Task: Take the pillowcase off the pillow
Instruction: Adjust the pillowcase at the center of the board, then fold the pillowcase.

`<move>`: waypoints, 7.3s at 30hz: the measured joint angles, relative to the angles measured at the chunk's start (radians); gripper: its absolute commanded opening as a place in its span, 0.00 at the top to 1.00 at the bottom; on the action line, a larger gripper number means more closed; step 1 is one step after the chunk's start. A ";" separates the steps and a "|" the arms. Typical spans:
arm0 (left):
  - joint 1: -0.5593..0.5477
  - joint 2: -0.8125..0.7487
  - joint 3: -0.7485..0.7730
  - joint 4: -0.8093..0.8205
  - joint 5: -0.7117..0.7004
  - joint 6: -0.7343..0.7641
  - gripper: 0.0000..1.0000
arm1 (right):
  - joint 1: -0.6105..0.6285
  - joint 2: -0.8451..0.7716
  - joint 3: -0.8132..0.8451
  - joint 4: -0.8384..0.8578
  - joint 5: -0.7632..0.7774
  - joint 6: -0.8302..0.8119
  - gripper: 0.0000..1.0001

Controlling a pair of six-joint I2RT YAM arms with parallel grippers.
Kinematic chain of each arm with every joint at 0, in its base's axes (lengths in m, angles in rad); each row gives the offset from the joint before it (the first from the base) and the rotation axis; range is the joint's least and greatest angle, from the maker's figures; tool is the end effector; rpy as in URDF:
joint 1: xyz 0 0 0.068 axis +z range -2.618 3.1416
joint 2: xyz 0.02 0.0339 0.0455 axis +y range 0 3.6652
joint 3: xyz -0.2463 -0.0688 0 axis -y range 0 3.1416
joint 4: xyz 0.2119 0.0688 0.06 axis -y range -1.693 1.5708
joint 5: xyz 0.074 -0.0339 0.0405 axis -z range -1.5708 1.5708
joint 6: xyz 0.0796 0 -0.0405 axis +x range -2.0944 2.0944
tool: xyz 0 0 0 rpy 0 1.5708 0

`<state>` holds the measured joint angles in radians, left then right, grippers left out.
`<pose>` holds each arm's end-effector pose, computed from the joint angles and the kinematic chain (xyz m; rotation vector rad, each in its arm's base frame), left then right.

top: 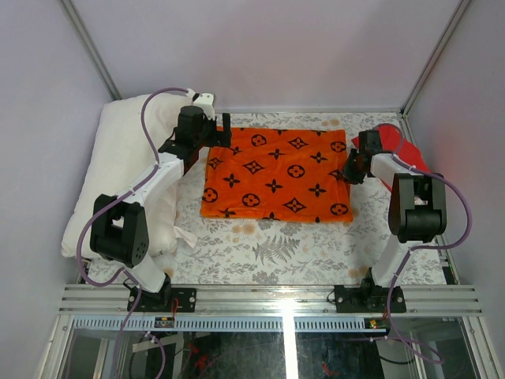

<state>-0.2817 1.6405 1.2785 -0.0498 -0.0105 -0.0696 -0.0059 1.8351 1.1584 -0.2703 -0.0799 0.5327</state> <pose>0.3819 -0.1096 0.2788 0.2037 1.9786 -0.2172 0.3767 0.0041 0.1409 0.6447 2.4591 0.3115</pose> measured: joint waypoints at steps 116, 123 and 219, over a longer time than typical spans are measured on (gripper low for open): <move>0.193 0.943 0.929 -0.260 0.346 -0.162 0.27 | -0.129 0.677 0.919 -0.036 -0.307 -0.328 1.00; 0.198 0.943 0.916 -0.274 0.401 -0.178 0.44 | -0.132 0.677 0.919 -0.039 -0.308 -0.311 1.00; 0.221 0.008 -0.443 0.215 0.213 -0.363 0.01 | -0.140 -0.371 -0.427 0.311 -0.168 0.245 0.28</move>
<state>-0.0608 1.6485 0.8352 0.1654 0.2024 -0.4328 -0.1459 1.4639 0.7311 0.0410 -0.2478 0.7773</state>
